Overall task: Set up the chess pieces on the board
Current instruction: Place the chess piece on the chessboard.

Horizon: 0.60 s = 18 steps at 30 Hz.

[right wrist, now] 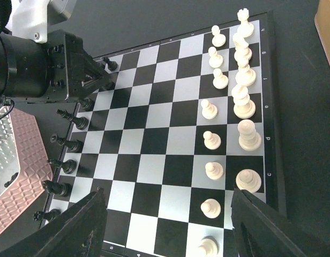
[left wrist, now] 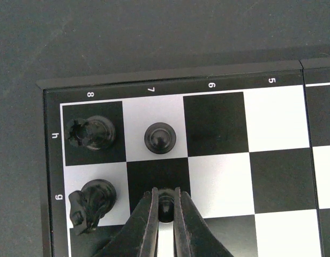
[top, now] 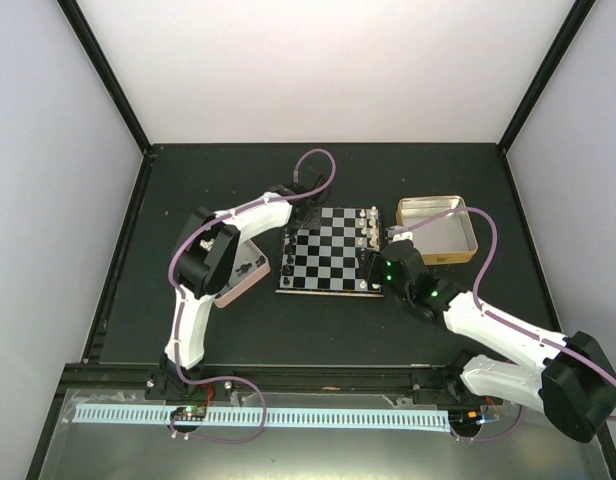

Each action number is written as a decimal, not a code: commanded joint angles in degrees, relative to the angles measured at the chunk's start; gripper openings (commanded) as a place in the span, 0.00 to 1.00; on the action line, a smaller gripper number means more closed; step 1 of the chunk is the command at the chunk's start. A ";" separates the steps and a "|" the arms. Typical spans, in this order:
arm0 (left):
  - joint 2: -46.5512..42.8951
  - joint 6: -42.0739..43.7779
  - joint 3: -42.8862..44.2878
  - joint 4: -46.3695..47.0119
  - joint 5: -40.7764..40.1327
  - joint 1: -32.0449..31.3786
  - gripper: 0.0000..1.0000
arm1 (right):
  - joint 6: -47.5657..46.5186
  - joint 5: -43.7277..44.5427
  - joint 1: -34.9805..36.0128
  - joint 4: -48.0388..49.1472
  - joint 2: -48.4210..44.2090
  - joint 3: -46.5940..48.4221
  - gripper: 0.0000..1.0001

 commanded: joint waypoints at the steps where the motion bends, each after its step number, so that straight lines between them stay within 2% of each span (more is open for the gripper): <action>1: 1.80 0.73 2.44 -0.99 0.25 0.48 0.04 | 0.04 -0.13 -0.43 0.14 0.14 1.34 0.64; 7: 2.31 0.81 3.11 -1.94 -0.23 0.59 0.05 | 0.04 -0.34 -0.54 0.02 0.31 1.43 0.64; 13: 1.23 2.01 3.07 -2.00 0.56 0.50 0.20 | 0.04 -0.79 -0.51 0.15 0.24 1.69 0.64; 18: -1.25 2.73 3.13 -1.95 1.94 0.49 0.26 | -0.01 -1.12 -0.53 0.07 0.32 2.02 0.64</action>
